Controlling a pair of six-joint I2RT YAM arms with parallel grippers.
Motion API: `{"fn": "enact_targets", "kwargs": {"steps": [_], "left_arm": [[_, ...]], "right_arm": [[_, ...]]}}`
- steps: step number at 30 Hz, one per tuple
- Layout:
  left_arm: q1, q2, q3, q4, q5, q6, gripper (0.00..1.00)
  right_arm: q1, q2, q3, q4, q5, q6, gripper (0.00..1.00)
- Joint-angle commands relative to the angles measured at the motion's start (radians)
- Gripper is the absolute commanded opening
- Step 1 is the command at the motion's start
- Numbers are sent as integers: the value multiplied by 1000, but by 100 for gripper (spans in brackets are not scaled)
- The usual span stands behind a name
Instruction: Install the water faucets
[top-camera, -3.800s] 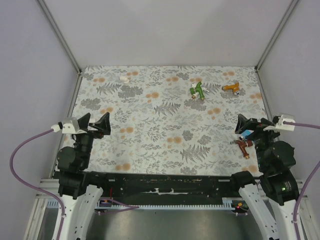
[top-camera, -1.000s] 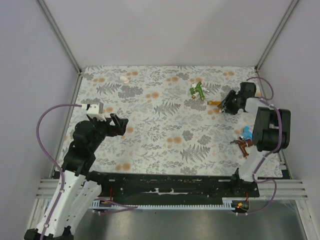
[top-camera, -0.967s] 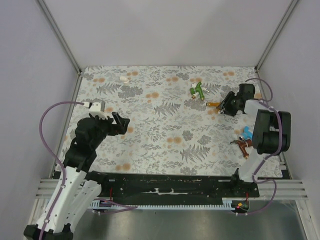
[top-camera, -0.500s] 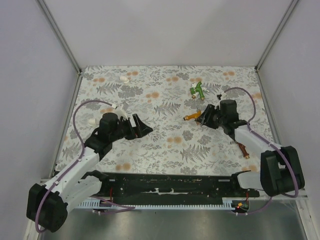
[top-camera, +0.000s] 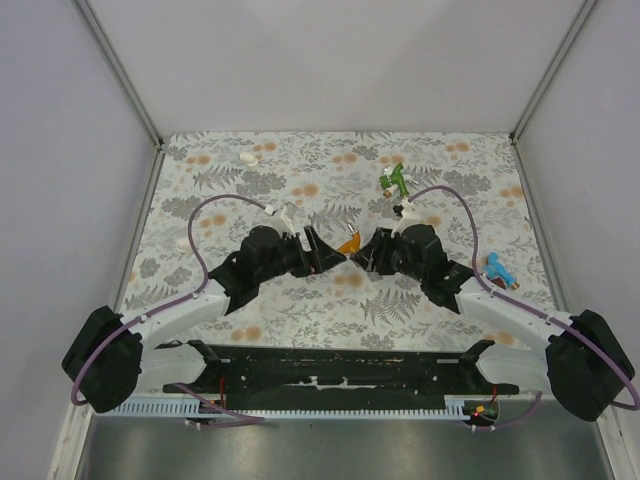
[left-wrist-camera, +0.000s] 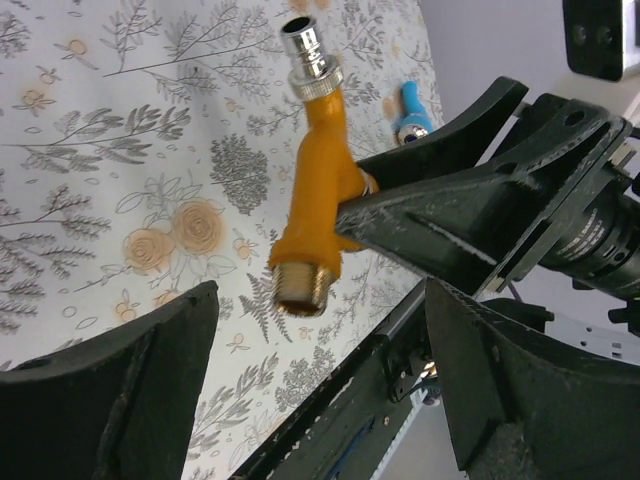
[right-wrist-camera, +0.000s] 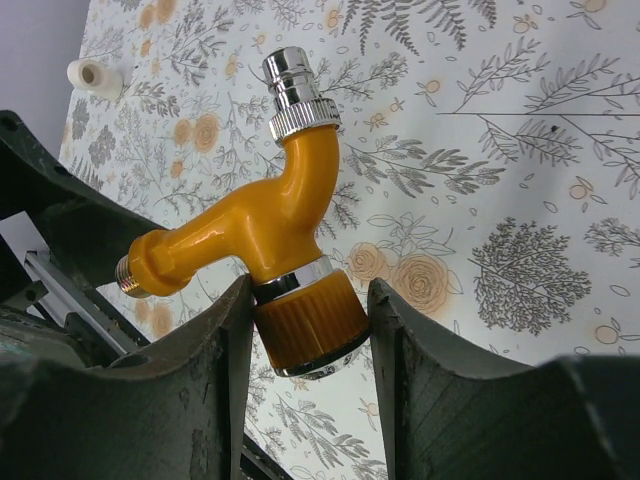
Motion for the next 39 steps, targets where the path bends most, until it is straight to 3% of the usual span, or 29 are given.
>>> {"fn": "enact_targets", "kwargs": {"steps": [1,5,8,11,13,14,20,23,25,28,32,36,39], "left_arm": [[-34,38,54,111,-52,-52,85],[-51,58,46,131,-56,-53,68],[-58,76,43,138,-53,-52,62],[-58,88,37,157,-45,-39,30],[-58,88,37,160,-44,-10,7],[-58,82,42,155,-42,11,2],[-46,23,104,-29,7,241,2],[-45,-28,115,-118,4,356,2],[-45,-86,105,-171,-74,393,2],[-45,-174,72,-213,-148,468,2],[-45,-267,98,-355,-156,519,2],[-45,-330,117,-397,-69,594,2],[-45,-373,114,-391,3,625,2]], "right_arm": [[54,-12,13,88,86,17,26],[78,-12,11,102,120,23,27],[92,-14,11,106,132,23,27],[103,-11,7,122,137,23,30],[104,-14,-1,138,128,23,38],[104,-15,-6,152,122,18,42],[104,-84,-35,174,111,-72,76],[104,-130,-38,155,114,-149,80],[104,-161,-53,171,102,-251,81],[104,-225,-29,42,96,-336,95],[104,-265,43,-119,-28,-451,92],[89,-285,70,-156,-140,-502,88],[43,-284,86,-150,-318,-509,86]]}}
